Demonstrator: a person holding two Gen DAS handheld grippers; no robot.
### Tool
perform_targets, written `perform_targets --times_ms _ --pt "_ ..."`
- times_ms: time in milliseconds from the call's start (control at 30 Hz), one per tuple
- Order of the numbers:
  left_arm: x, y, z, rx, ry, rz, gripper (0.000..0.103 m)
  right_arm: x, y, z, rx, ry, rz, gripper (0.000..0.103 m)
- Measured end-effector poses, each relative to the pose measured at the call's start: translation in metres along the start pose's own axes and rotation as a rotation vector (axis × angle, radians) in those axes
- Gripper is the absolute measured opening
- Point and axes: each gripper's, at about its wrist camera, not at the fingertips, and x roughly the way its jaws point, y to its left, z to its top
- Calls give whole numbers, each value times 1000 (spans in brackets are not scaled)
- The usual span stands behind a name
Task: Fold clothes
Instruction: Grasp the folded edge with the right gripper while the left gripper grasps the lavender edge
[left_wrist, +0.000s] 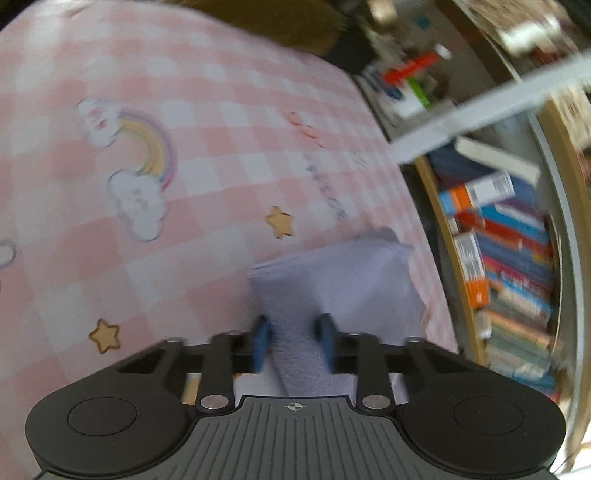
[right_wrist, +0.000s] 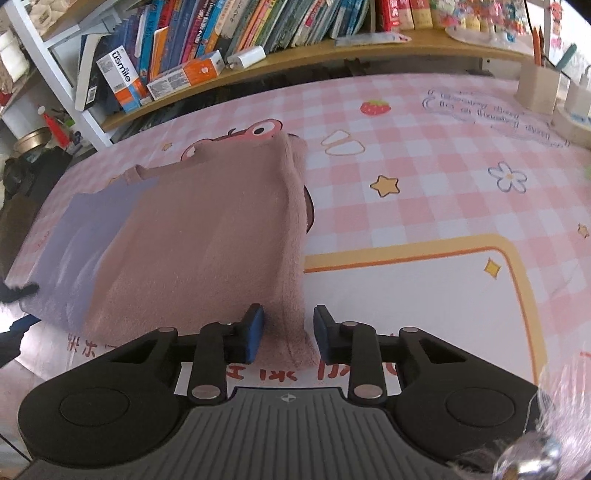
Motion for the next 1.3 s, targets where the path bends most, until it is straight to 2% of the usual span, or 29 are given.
perform_targets --times_ms 67,100,200,267,433,633,800,1067,1300 --pt "-1 4 1 -9 -8 -23 7 2 1 0 6 4 4 25" --pt "-4 2 1 17 -26 -42 6 3 1 -1 8 6 6 25" --pt "-21 -15 2 170 -99 -89 6 6 7 -1 4 15 23 24" --pt "-30 -21 9 221 -132 -115 6 9 16 -1 -14 25 45 23" --pt "-40 -8 29 239 -179 -100 6 20 48 -4 -106 50 100 23" --pt "-29 14 41 192 -135 -73 8 23 57 -5 -137 51 107 23" --pt "-13 25 42 145 -81 -59 17 22 56 -4 -137 52 106 23" --pt "6 27 41 127 -19 -77 26 24 60 -3 -151 59 99 23" --pt "10 26 42 121 -21 -92 23 25 59 -3 -153 62 103 23"
